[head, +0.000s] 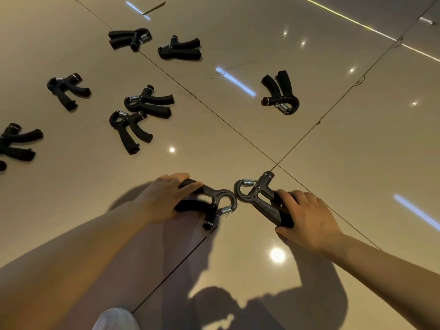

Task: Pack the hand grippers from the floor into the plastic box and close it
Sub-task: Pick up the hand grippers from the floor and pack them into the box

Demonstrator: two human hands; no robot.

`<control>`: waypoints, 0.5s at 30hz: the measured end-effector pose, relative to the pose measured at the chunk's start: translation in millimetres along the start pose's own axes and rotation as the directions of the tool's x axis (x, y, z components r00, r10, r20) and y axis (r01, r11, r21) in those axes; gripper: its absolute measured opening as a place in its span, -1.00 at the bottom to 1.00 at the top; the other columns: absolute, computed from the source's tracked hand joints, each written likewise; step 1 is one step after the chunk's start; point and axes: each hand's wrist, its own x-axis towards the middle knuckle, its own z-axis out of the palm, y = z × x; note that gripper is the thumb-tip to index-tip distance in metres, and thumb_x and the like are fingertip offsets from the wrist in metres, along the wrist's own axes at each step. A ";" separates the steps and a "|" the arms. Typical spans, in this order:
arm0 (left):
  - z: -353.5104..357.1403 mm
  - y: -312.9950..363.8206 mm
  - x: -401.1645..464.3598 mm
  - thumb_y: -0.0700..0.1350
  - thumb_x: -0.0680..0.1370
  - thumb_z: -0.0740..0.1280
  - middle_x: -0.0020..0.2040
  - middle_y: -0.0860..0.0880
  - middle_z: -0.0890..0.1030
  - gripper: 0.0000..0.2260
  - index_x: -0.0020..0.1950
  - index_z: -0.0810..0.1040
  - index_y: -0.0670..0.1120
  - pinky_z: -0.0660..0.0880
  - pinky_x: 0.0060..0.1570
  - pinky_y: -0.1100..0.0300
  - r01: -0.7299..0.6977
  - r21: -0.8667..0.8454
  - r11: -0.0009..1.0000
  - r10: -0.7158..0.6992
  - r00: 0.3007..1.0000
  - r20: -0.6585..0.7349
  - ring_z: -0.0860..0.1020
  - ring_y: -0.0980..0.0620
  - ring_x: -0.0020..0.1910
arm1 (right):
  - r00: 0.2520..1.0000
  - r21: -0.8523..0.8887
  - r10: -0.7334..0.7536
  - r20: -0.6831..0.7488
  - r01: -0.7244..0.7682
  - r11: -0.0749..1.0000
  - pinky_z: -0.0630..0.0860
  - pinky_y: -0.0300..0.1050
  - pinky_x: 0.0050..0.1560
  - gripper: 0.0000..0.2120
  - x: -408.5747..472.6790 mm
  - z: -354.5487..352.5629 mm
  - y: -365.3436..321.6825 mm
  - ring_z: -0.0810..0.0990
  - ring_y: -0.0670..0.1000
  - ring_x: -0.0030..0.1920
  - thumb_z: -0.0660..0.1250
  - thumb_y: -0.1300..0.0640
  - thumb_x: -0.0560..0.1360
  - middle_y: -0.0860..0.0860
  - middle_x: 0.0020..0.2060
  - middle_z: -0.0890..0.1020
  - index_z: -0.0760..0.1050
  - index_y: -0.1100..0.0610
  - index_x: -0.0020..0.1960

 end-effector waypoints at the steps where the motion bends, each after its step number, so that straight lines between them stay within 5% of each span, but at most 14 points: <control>1: -1.2 1.0 -2.8 0.16 0.48 0.29 0.43 -0.05 0.21 -0.31 0.51 0.00 0.15 0.21 0.35 0.10 0.002 -0.009 1.000 -0.002 1.000 0.007 0.30 -0.05 0.34 | 1.000 -0.002 -0.006 -0.005 0.006 1.000 0.34 -0.06 0.21 -0.22 -0.2 -0.9 -0.7 0.38 0.07 0.21 0.32 -0.25 0.35 -0.02 0.25 0.41 0.10 -0.06 0.45; 5: -2.5 7.4 -20.2 0.15 0.39 0.36 0.27 -0.01 0.33 -0.29 0.47 0.13 0.12 0.35 0.13 0.20 0.024 -0.092 0.995 -0.023 1.000 0.013 0.42 0.00 0.11 | 1.000 0.051 -0.016 -0.022 0.017 0.999 0.38 -0.10 0.04 -0.29 -6.3 -7.1 -6.3 0.41 0.05 0.06 0.30 -0.26 0.35 0.00 0.10 0.47 0.16 -0.05 0.40; 8: 0.5 17.2 -40.5 0.15 0.31 0.41 0.14 -0.01 0.43 -0.29 0.42 0.29 0.09 0.42 -0.03 0.25 -0.011 -0.163 0.986 -0.007 0.994 -0.109 0.48 0.00 -0.02 | 0.999 0.147 0.019 -0.038 -0.013 0.989 0.39 -0.09 -0.01 -0.35 -18.9 -19.1 -16.4 0.41 0.06 0.05 0.32 -0.23 0.37 0.03 0.07 0.48 0.22 -0.03 0.37; 12: -24.2 41.9 -61.9 0.27 0.31 0.30 0.39 -0.04 0.31 -0.29 0.43 0.30 0.08 0.27 0.28 0.08 -0.018 -0.269 0.963 -0.040 0.977 -0.209 0.30 -0.08 0.33 | 0.992 0.128 -0.031 -0.126 0.047 0.991 0.36 -0.09 -0.01 -0.46 -41.5 -51.7 -41.6 0.39 0.09 0.08 0.32 -0.18 0.38 0.06 0.06 0.48 0.33 -0.01 0.29; 15: -62.1 68.0 -80.4 0.30 0.29 0.20 0.38 -0.05 0.35 -0.30 0.39 0.37 0.06 0.27 0.27 0.06 -0.094 -0.224 0.970 0.022 0.953 -0.303 0.30 -0.09 0.33 | 0.979 0.052 -0.112 -0.170 0.122 0.991 0.36 -0.10 -0.03 -0.51 -67.9 -86.4 -68.7 0.36 0.09 0.09 0.29 -0.18 0.41 0.08 0.06 0.47 0.36 0.01 0.27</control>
